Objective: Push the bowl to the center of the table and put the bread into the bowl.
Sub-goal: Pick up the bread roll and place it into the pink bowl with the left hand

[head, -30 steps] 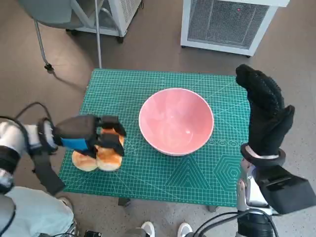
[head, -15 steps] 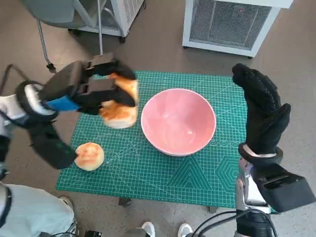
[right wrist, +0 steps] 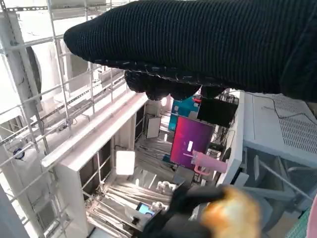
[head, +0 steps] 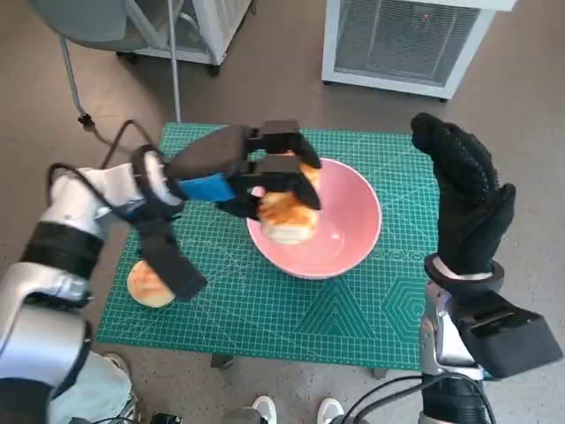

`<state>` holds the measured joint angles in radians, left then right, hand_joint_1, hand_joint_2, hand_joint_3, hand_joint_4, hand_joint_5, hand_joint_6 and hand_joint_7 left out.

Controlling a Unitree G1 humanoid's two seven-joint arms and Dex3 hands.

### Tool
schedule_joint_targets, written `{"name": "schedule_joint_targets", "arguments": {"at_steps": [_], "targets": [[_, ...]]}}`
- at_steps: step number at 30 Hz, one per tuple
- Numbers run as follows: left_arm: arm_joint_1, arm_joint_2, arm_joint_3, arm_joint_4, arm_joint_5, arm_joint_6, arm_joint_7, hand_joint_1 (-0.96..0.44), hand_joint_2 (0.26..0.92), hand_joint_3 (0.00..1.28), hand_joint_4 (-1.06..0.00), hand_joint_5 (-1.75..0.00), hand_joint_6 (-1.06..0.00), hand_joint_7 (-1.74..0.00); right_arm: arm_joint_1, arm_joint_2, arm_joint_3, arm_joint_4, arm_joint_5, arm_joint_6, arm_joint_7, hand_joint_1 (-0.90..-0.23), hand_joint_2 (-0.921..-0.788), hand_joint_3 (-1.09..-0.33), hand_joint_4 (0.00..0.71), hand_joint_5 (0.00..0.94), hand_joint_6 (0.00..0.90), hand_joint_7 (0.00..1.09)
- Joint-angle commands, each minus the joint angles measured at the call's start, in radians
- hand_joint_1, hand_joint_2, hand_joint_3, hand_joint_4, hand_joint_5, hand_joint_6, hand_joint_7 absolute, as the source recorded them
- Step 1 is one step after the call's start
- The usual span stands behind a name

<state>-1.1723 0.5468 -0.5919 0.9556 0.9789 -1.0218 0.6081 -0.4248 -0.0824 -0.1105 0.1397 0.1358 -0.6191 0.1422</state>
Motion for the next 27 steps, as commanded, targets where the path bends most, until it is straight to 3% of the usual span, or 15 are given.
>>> {"name": "schedule_joint_targets", "arguments": {"at_steps": [1,13,15,17,18,19,20,23,27], "targets": [[-0.034,-0.045,-0.028,0.062,0.010,0.032,-0.056,0.00,0.921,0.14,-0.58,-1.20,-0.56,-1.30,0.033,-0.014,-0.006,-0.016,0.014,0.012,0.011,-0.486,-0.921,-0.650,0.356,0.018,-0.001,0.73],[-0.041,-0.138,-0.055,0.164,-0.021,0.135,-0.196,0.00,0.921,0.15,-0.58,-1.17,-0.57,-1.34,0.065,-0.020,-0.011,-0.058,0.013,0.025,-0.003,-0.483,-0.921,-0.646,0.358,0.019,-0.001,0.73],[-0.034,-0.149,-0.046,0.172,-0.039,0.163,-0.240,0.00,0.921,0.16,-0.56,-1.19,-0.54,-1.36,0.069,-0.018,-0.012,-0.061,0.010,0.025,-0.006,-0.483,-0.921,-0.645,0.359,0.019,-0.001,0.73],[-0.024,-0.156,-0.038,0.172,-0.054,0.194,-0.283,0.00,0.921,0.22,-0.49,-1.27,-0.48,-1.42,0.072,-0.016,-0.012,-0.063,0.007,0.027,-0.010,-0.482,-0.921,-0.645,0.360,0.020,-0.001,0.73],[-0.019,-0.157,-0.036,0.169,-0.061,0.208,-0.301,-0.07,0.921,0.24,-0.45,-1.16,-0.47,-1.44,0.073,-0.015,-0.012,-0.064,0.006,0.027,-0.012,-0.482,-0.921,-0.645,0.361,0.020,-0.001,0.73],[-0.013,-0.158,-0.033,0.167,-0.068,0.224,-0.328,-0.17,0.921,0.26,-0.45,-0.92,-0.45,-1.46,0.074,-0.015,-0.012,-0.065,0.005,0.028,-0.014,-0.481,-0.921,-0.645,0.361,0.020,-0.001,0.73],[-0.008,-0.157,-0.031,0.163,-0.076,0.235,-0.350,-0.16,0.898,0.23,-0.42,-0.68,-0.38,-1.16,0.075,-0.014,-0.011,-0.068,0.003,0.030,-0.016,-0.480,-0.921,-0.646,0.361,0.020,-0.001,0.73],[0.005,-0.147,-0.011,0.132,-0.119,0.259,-0.458,-0.18,0.910,0.09,-0.39,-0.25,-0.35,-0.60,0.077,-0.012,-0.009,-0.074,-0.001,0.034,-0.023,-0.476,-0.921,-0.647,0.361,0.021,-0.001,0.73],[0.026,-0.129,0.056,0.085,-0.255,0.268,-0.668,-0.24,0.915,0.03,-0.30,-0.05,-0.31,-0.33,0.077,-0.009,-0.008,-0.079,-0.006,0.039,-0.030,-0.474,-0.921,-0.647,0.362,0.021,-0.001,0.73]]}}
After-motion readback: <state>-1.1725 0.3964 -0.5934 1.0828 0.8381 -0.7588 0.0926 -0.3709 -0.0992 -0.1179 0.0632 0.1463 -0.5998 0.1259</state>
